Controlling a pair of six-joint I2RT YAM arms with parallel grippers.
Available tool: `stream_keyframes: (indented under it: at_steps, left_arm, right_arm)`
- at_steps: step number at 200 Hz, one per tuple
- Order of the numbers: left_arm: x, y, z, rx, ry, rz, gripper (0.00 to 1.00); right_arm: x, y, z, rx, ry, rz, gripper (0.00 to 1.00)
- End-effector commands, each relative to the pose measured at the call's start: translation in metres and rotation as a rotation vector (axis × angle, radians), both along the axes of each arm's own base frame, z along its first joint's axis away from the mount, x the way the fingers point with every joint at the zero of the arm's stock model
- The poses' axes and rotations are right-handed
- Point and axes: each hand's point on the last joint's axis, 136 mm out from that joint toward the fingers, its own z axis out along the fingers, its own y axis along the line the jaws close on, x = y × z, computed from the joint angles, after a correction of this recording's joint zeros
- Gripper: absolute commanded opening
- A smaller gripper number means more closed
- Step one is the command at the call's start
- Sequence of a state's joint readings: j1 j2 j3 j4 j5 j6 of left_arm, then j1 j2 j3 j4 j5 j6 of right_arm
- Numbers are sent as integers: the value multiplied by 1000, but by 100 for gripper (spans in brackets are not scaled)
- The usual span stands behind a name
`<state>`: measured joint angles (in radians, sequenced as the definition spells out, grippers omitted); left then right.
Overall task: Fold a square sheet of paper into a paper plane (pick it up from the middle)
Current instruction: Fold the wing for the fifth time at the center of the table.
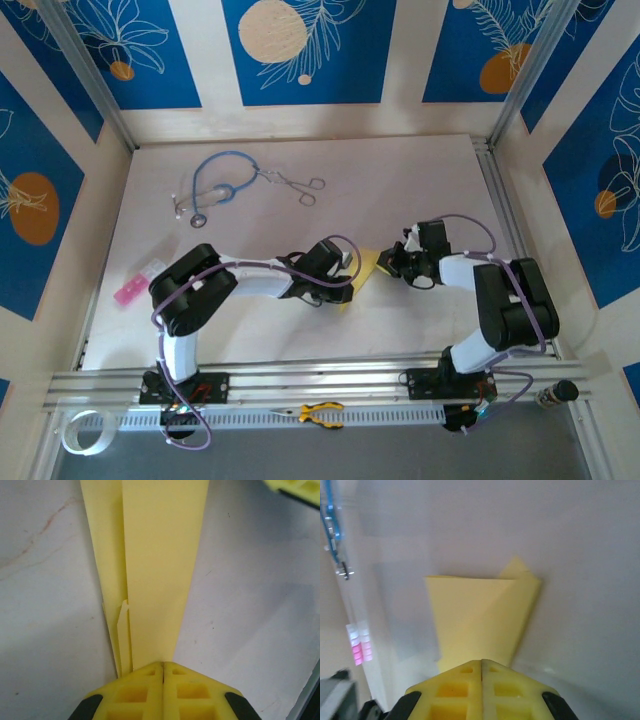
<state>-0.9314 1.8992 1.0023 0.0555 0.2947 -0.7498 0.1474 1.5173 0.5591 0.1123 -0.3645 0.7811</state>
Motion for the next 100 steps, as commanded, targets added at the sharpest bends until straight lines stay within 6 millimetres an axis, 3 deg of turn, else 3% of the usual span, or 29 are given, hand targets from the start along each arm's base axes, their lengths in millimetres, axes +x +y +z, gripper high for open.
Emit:
stream_keyframes:
  at_steps: [1, 38, 67, 100]
  left_arm:
    - [-30, 48, -49, 218, 127, -10, 0]
    - [-30, 46, -48, 209, 129, -12, 0]
    - [-31, 44, -45, 202, 129, -25, 0]
    - [-33, 42, -45, 190, 141, -33, 0]
  right_arm:
    - [-2, 16, 23, 41, -76, 67, 0]
    - [-8, 23, 8, 42, -36, 99, 0]
    - [3, 8, -8, 8, 1, 42, 0]
    - [23, -10, -12, -6, 6, -5, 0]
